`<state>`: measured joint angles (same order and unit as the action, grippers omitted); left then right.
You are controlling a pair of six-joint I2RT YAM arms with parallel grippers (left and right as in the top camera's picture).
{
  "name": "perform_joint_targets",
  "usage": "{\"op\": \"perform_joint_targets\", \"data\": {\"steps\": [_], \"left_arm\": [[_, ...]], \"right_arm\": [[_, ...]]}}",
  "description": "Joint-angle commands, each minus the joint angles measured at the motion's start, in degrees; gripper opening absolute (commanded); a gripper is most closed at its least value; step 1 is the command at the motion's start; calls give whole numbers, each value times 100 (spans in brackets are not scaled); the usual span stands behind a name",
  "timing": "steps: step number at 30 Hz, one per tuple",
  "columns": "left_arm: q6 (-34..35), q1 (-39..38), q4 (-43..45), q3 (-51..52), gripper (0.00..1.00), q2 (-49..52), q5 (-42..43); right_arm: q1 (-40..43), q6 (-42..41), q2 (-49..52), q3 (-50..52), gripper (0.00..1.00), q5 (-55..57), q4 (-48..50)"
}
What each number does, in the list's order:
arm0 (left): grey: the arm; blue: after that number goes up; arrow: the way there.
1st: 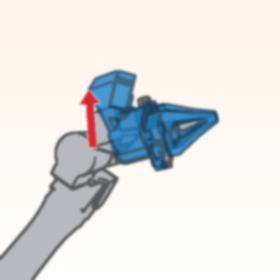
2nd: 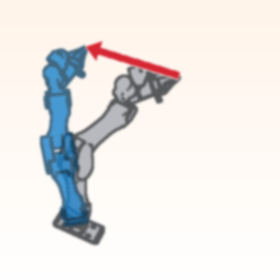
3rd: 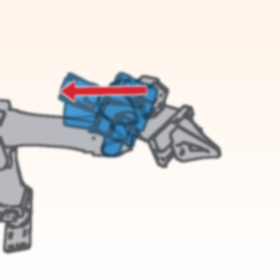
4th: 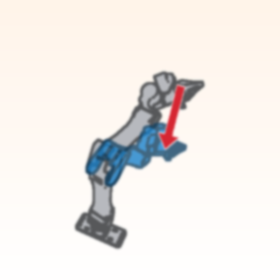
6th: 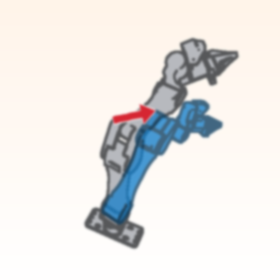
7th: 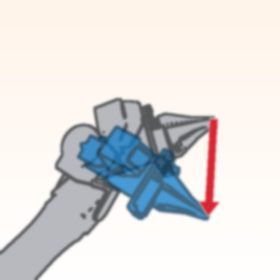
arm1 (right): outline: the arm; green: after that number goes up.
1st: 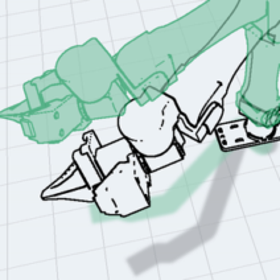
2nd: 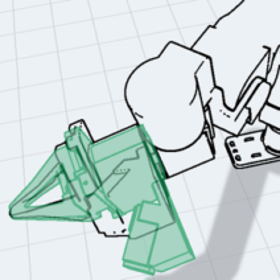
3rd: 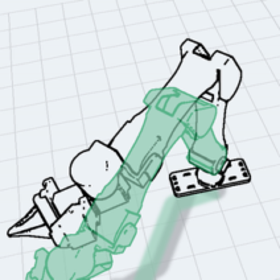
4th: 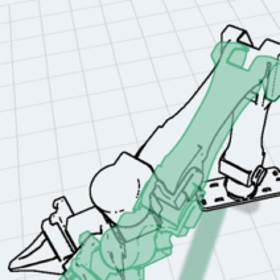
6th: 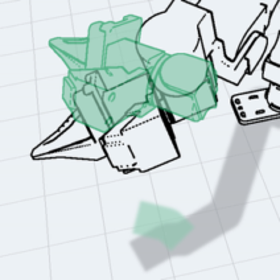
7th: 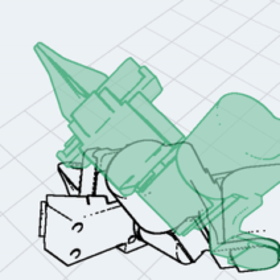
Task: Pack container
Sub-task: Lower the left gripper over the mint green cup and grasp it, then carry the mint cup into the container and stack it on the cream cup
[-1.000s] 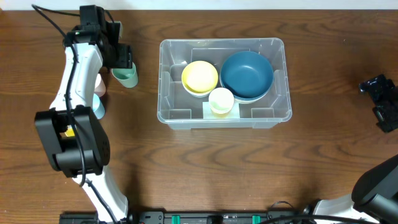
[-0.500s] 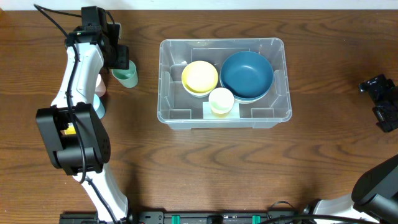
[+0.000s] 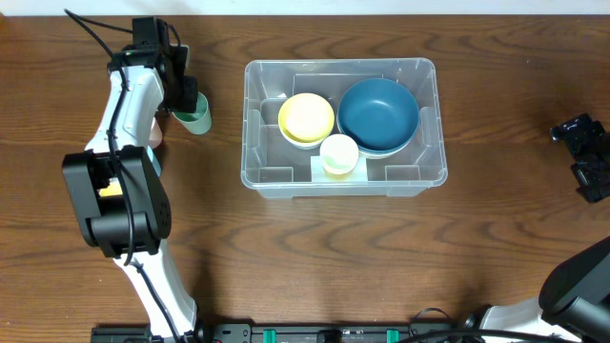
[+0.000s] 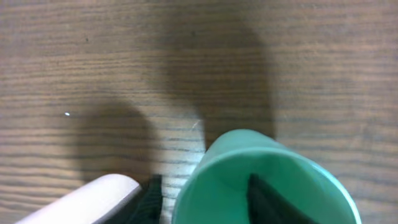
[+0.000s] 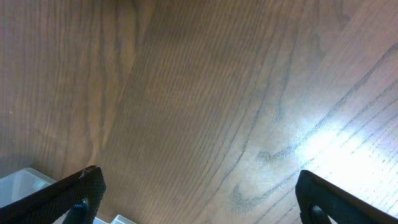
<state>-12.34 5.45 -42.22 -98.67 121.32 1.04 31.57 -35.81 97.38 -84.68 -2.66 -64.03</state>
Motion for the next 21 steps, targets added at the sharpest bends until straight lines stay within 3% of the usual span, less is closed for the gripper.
{"op": "perform_joint_targets", "data": {"steps": [1, 2, 13, 21], "left_arm": [[-94, 4, 24, 63, 10, 74, -68], [-92, 4, 33, 63, 6, 74, -68], [170, 2, 46, 50, 6, 28, -66], [756, -9, -330, -120, 6, -927, 214]], "right_arm": [[39, -81, 24, -28, 99, 7, -7], [39, -81, 24, -28, 99, 7, -7], [39, -81, 24, -28, 99, 7, -7], [39, -81, 24, -28, 99, 7, -7]]}}
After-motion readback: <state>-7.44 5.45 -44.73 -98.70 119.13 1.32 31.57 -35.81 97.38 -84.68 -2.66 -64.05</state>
